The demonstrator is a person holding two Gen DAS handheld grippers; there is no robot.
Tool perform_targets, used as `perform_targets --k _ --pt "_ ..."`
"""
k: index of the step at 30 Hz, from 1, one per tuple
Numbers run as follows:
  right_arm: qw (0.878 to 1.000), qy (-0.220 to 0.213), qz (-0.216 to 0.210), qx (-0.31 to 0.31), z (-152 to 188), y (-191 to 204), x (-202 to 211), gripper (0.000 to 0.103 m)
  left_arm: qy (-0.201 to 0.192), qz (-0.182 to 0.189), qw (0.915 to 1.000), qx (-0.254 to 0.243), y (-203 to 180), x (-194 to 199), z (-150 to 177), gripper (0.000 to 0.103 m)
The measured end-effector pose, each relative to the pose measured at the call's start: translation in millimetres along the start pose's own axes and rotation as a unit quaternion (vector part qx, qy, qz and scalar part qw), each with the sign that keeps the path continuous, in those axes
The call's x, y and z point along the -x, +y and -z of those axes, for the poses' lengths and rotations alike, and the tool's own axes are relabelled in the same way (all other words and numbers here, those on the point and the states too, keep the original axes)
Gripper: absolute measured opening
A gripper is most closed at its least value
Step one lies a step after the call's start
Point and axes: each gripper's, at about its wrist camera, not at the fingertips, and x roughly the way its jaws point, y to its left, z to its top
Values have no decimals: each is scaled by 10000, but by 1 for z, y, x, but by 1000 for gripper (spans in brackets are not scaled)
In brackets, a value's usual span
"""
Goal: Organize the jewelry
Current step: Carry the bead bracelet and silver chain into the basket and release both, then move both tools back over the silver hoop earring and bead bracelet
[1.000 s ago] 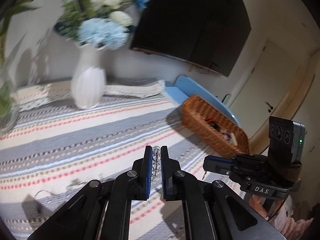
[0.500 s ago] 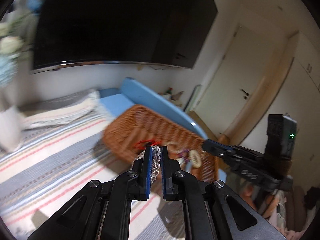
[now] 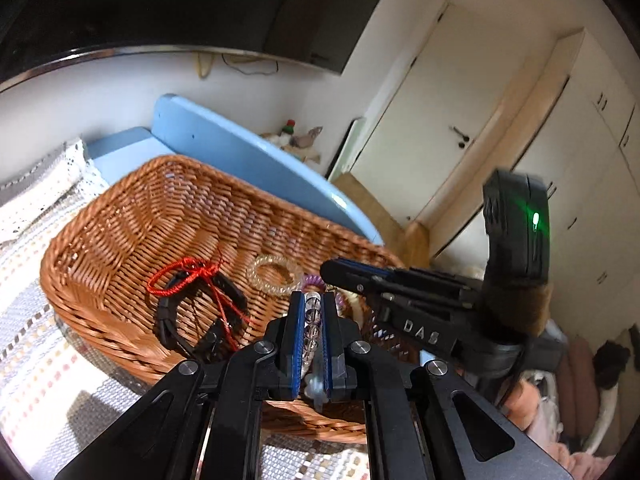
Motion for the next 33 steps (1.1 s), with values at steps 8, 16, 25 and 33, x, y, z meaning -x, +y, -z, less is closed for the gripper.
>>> perform_targets --k 8,16,25,33 --pt "9991 267 -273 -190 2 -12 -19 11 12 -240 9994 -254 -4 -3 10 8" --pt "9991 97 -382 -158 9 -5 -9 14 37 -30 9998 -208 -10 29 20 37" --pt "9962 -461 -209 714 20 48 55 18 -545 437 9972 260 7 141 51 37" --pt "9841 -620 -878 1413 43 131 96 29 -1416 -540 9847 866 68 269 129 37"
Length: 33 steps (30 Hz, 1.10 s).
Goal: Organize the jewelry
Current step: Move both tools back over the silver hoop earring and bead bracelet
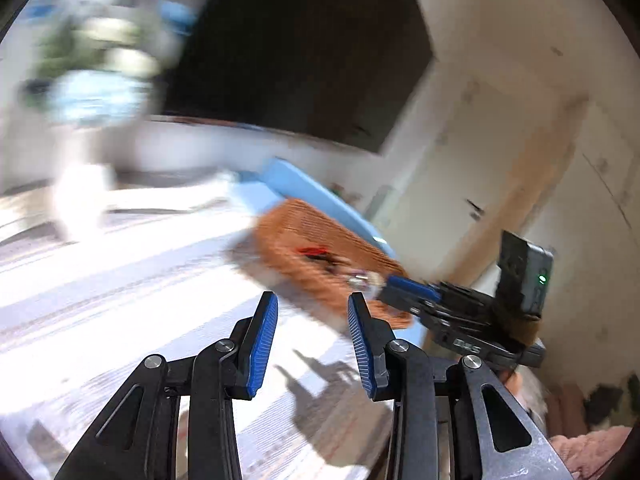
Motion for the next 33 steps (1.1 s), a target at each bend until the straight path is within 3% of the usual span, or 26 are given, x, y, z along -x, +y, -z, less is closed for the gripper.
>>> perform_targets --k 5,8,13,18,22,26,33 --pt "9965 219 -728 348 7 64 -16 29 -347 -988 9924 648 69 72 48 37" --pt "9911 527 -1139 456 15 102 -40 29 -299 -1740 9803 888 97 93 78 37" --pt "9824 949 -1440 714 33 156 -82 29 -55 -2545 9601 1160 138 110 124 37" --pt "9789 980 -1506 978 48 185 -115 29 197 -2678 9525 1434 160 103 149 37" --pt "9781 1199 -1398 973 59 188 -141 29 68 -2665 9553 1276 155 106 148 37" --pt "9782 1165 -1366 1044 60 190 -143 29 252 -2817 9519 1176 151 97 145 37" --pt "9732 1410 -1323 1247 63 198 -149 30 401 -2754 9510 1346 153 102 142 37"
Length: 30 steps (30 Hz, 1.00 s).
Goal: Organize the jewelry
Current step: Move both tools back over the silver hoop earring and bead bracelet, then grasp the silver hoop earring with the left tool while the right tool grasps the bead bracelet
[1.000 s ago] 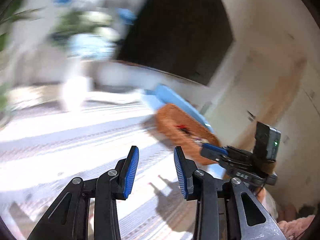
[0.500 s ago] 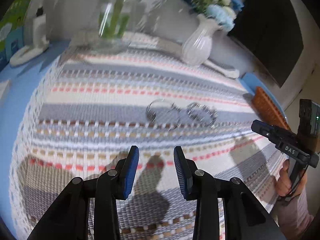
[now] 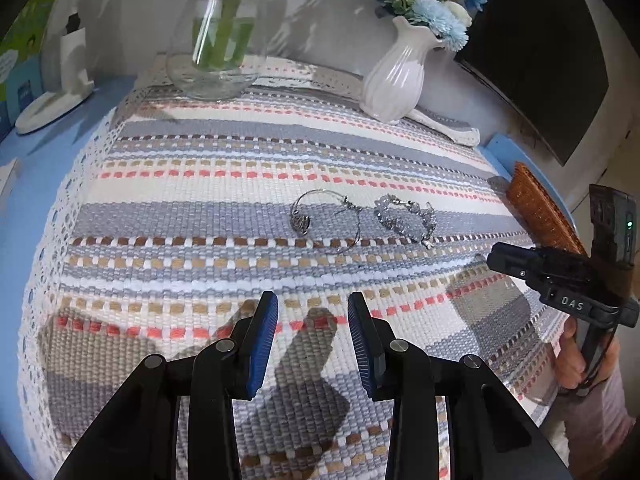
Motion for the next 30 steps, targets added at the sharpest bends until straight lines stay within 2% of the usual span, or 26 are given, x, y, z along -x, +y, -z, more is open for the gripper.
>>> perform_targets --k 4,8,10,13,17,19,23,30 --pt "9988 269 -409 45 -7 13 -1 30 103 -349 9990 -268 -8 24 -8 37" --pt "9962 265 -688 469 -27 37 8 30 -143 -411 9983 -398 -10 39 -33 37" --pt "9947 246 -782 625 -37 47 6 31 -172 -477 9979 -397 -8 30 -42 37" --pt "9931 267 -779 837 -48 59 -8 31 77 -392 9991 -165 1 -1 -50 37" --pt "9892 400 -1068 917 -45 63 -22 31 167 -189 9997 -51 5 -26 -49 36" --pt "9873 449 -1083 1076 -40 67 -24 31 189 -158 9997 0 6 -33 -49 36" --pt "9846 487 -845 1449 -41 80 -29 31 289 -242 9993 -87 2 -33 -51 36" --pt "9857 537 -753 1408 -51 80 -57 31 342 -456 9980 -281 -6 -46 -57 36"
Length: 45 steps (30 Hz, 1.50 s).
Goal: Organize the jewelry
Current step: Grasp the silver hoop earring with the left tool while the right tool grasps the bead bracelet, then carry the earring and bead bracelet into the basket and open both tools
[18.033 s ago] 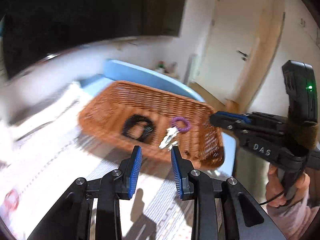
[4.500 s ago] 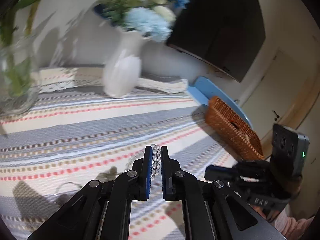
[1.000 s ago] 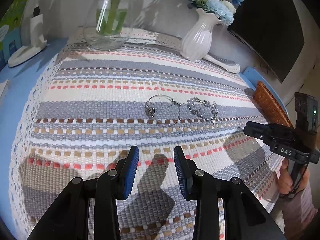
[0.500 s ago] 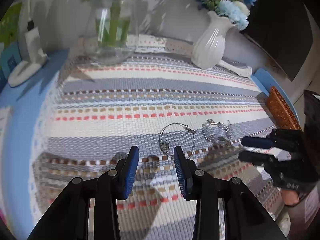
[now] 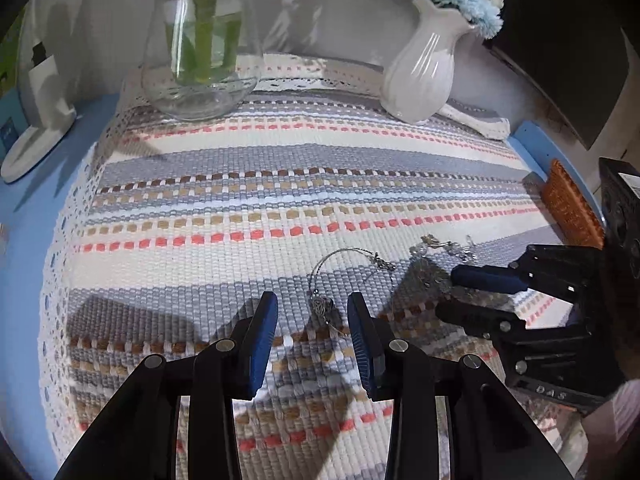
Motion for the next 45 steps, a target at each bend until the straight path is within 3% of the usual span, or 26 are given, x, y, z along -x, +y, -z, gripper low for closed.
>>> perform_targets --k 5,8,10,12,17,25,31,39,45 --pt "9998 -62 184 87 3 3 -10 31 -172 -299 9990 -299 -11 -7 0 35" --pt "9996 -100 230 145 3 5 -10 30 -309 -503 9970 -503 -17 -10 1 18" --pt "9995 -124 263 144 4 5 -9 16 -352 -544 9959 -624 -23 -11 2 9" --pt "9995 -143 233 124 5 4 -7 11 -380 -524 9953 -728 -26 -11 2 9" --pt "9989 -322 336 81 17 1 9 10 -470 -307 9948 -848 -28 -6 3 9" --pt "9926 -844 302 -821 43 -36 65 10 -633 -47 9942 -866 -33 5 10 9" --pt "9860 -981 612 -1201 63 -54 104 10 -727 193 9930 -912 -44 27 14 9" --pt "9753 -1286 894 -1557 91 -75 156 10 -921 625 9878 -1094 -77 59 0 9" --pt "9631 -1531 1181 -1870 104 -94 197 10 -861 1170 9809 -1294 -116 67 -25 9"
